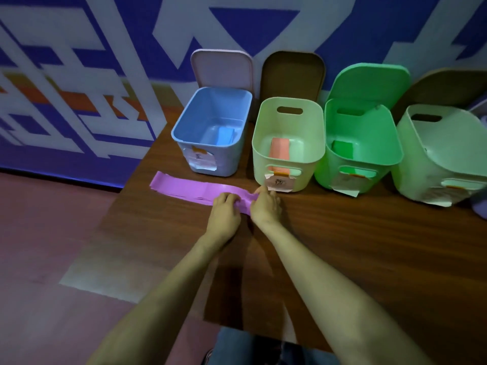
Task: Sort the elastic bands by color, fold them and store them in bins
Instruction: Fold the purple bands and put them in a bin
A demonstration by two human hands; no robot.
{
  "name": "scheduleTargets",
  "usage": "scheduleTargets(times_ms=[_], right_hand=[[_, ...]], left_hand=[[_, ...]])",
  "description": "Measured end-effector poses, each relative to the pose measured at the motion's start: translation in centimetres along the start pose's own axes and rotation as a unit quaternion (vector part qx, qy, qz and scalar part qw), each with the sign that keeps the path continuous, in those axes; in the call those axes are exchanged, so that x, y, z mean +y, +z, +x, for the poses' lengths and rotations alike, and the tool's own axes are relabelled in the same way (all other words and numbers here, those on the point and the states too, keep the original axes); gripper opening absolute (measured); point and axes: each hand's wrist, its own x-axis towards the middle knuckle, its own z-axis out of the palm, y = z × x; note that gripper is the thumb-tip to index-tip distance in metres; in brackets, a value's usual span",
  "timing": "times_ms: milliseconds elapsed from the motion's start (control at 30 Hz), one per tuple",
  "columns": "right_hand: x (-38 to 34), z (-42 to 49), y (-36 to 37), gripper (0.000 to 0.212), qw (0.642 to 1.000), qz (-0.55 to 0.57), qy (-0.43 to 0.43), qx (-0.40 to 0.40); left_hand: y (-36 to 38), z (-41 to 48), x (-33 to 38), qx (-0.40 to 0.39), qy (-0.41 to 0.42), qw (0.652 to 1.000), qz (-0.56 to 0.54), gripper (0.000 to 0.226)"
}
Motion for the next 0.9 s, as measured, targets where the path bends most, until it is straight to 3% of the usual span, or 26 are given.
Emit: scheduleTargets(times_ms=[267,567,767,900], right_hand=[[2.9,-2.6,-3.9,0.020,0.997,0.064,-0.006,-0.039],[17.2,-7.5,-14.2,0.031,0.998,0.027,0.001,-0.056],[21.4,-7.4,-17.3,0.025,0.998,-0.030,0.044,-0.017],[21.7,-6.9,-16.3,0.023,0.992,-0.112,0.035,0.040]], left_hand=[[-1.8,-2.2,2.3,-0.093,0.021,0.995,-0.002,0.028],[1.9,-7.6,5.8,-0.067,0.095,0.993,0.007,0.024],[2.5,-7.3,5.7,0.048,-0.050,0.998,0.002,0.042],[2.6,-6.5,5.1,-0.006,-0.160,0.987,-0.033,0.046]])
